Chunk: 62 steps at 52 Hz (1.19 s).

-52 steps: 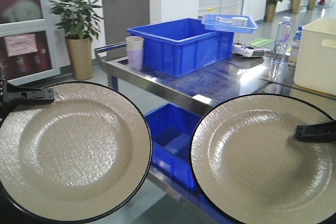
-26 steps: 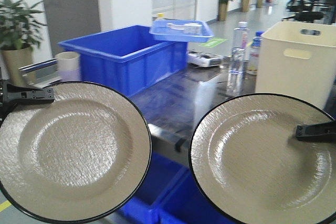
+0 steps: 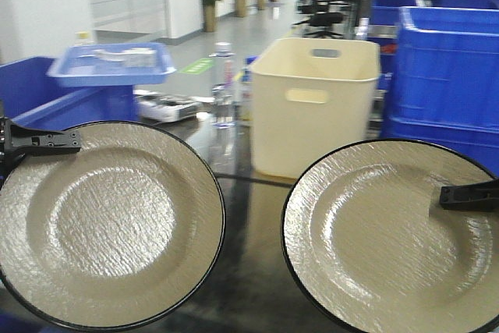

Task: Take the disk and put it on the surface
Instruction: 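Hold both plates while the base drives to the steel table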

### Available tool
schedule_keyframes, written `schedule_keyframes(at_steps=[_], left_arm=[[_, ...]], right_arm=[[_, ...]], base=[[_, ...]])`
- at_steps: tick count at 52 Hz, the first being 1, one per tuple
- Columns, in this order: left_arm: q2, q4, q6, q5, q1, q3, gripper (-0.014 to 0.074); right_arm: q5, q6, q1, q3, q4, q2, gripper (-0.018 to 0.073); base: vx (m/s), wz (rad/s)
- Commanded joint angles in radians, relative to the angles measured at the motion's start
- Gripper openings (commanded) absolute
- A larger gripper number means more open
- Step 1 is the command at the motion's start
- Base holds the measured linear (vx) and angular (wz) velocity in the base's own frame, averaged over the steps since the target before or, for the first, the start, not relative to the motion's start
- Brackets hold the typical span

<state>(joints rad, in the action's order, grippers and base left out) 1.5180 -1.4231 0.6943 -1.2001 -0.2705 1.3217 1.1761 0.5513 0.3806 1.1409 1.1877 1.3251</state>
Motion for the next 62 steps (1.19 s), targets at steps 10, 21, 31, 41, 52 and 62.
schedule_keyframes(at_steps=[10,21,31,41,52,62], left_arm=[[-0.048,-0.153,-0.016,-0.054,0.001,0.033,-0.0008],[-0.048,-0.153,-0.016,-0.052,0.001,0.033,-0.0008],[-0.048,-0.153,-0.016,-0.047,0.001,0.033,-0.0008],[-0.048,-0.153,-0.016,-0.047,0.001,0.033,-0.0008],[-0.048,-0.153,-0.016,-0.048,0.001,0.033,-0.0008],[-0.048,-0.153,-0.016,-0.048,0.001,0.033,-0.0008]], right_arm=[[0.002,-0.003,0.002,0.035,0.132,-0.033,-0.0009],[0.002,-0.003,0.002,0.035,0.132,-0.033,-0.0009],[0.002,-0.003,0.002,0.035,0.132,-0.033,-0.0009],[0.002,-0.003,0.002,0.035,0.132,-0.033,-0.0009],[0.002,-0.003,0.002,0.035,0.132,-0.033,-0.0009],[0.001,-0.003,0.002,0.035,0.132,-0.033,-0.0009]], base=[[0.25,-0.62],[0.17,-0.46],[0.09,-0.25],[0.02,-0.09],[0.0,0.0],[0.0,0.0]])
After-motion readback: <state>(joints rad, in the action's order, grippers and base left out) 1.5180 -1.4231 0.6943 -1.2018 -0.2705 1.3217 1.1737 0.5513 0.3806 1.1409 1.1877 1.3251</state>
